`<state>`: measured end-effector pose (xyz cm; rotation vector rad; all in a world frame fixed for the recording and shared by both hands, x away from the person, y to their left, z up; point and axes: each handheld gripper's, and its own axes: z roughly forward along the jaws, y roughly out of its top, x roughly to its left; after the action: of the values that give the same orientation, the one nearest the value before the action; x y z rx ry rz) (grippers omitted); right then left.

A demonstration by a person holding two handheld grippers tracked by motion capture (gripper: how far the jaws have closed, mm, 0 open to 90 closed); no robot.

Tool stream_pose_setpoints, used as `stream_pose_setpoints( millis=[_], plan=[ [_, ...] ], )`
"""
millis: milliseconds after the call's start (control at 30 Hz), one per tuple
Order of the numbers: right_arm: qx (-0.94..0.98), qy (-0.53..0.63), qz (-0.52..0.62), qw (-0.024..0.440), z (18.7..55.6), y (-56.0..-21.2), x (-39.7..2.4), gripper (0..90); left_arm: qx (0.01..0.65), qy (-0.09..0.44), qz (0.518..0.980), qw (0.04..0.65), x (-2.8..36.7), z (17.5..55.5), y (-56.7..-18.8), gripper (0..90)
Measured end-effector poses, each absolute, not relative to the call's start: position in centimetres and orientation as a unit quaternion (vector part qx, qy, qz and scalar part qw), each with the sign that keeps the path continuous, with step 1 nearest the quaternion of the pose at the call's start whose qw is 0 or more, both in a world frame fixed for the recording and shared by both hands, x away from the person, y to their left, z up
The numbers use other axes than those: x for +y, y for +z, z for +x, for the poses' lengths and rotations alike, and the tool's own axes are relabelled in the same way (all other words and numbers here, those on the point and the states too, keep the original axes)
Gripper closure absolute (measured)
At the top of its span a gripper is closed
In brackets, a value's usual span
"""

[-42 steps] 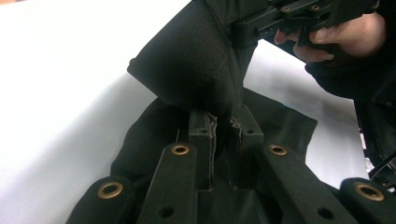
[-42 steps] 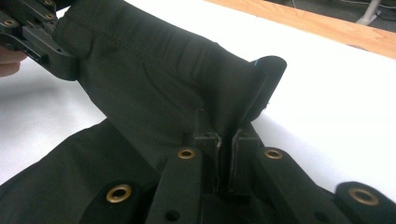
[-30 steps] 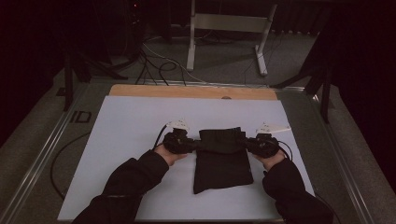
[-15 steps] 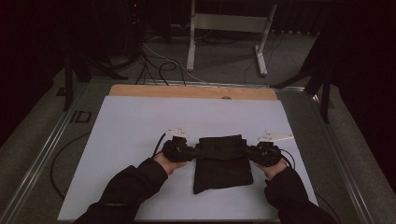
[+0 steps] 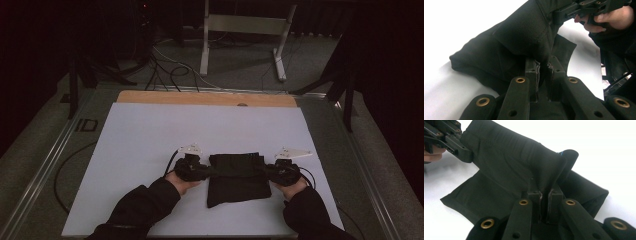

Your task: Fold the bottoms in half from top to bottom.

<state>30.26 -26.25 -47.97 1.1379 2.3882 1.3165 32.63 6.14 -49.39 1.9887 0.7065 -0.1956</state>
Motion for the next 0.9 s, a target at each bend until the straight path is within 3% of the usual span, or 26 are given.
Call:
stream_pose_setpoints(
  millis=[900],
  plan=[
    [0.817,0.397,0.411,0.079,30.9,-50.1,-25.5,84.0,0.331,-0.097,0.817,0.463,6.2,33.0,-51.5,80.4]
  ],
)
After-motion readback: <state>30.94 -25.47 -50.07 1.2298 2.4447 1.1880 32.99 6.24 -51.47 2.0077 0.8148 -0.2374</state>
